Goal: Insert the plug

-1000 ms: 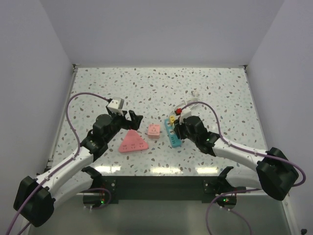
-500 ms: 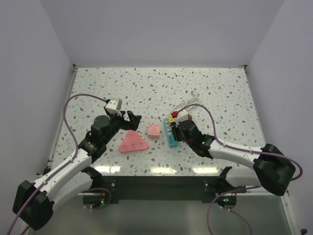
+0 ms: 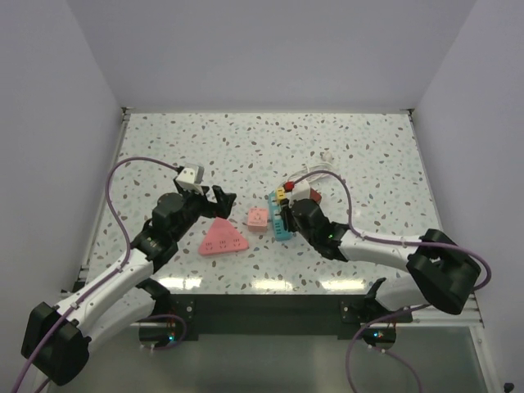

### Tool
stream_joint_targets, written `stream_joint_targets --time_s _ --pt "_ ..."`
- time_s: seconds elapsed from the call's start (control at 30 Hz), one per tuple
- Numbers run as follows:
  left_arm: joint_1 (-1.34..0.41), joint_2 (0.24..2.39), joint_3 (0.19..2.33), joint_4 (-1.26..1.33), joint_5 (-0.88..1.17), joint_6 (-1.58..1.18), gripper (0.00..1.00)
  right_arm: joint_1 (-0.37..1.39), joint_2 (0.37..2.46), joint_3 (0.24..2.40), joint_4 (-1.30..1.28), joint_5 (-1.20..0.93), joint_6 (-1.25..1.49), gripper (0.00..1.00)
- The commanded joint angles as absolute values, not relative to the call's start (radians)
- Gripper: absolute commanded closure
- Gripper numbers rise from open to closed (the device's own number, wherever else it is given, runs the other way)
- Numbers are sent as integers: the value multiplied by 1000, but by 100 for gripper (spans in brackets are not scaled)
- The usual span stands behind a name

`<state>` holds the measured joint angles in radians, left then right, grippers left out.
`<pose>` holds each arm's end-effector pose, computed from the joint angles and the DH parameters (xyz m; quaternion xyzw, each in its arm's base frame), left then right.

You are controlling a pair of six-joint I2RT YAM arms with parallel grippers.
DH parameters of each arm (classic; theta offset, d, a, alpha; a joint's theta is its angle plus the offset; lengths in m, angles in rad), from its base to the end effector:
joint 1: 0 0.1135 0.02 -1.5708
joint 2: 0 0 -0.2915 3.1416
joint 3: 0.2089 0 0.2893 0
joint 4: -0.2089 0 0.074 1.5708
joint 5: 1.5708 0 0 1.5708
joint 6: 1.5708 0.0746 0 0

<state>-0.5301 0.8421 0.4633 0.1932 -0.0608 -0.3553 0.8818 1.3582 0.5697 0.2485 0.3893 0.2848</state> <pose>0.2240 -0.1260 0.2547 0.0478 0.7680 -0.2523 0.5867 0.2273 0.2315 0.1665 -0.1599 0.8440 0.1259 0.4963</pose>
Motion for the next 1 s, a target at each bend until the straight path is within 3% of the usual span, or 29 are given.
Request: stream_joint_targets --time_s 0.0,0.57,0.97 --pt "-522 834 479 193 -71 -336 0 890 1465 543 101 342 336 100" --pt "-517 834 476 184 -72 -331 0 890 1770 698 3 310 344 100" --pt "-517 827 474 178 -83 -334 0 858 1795 785 -110 426 410 100"
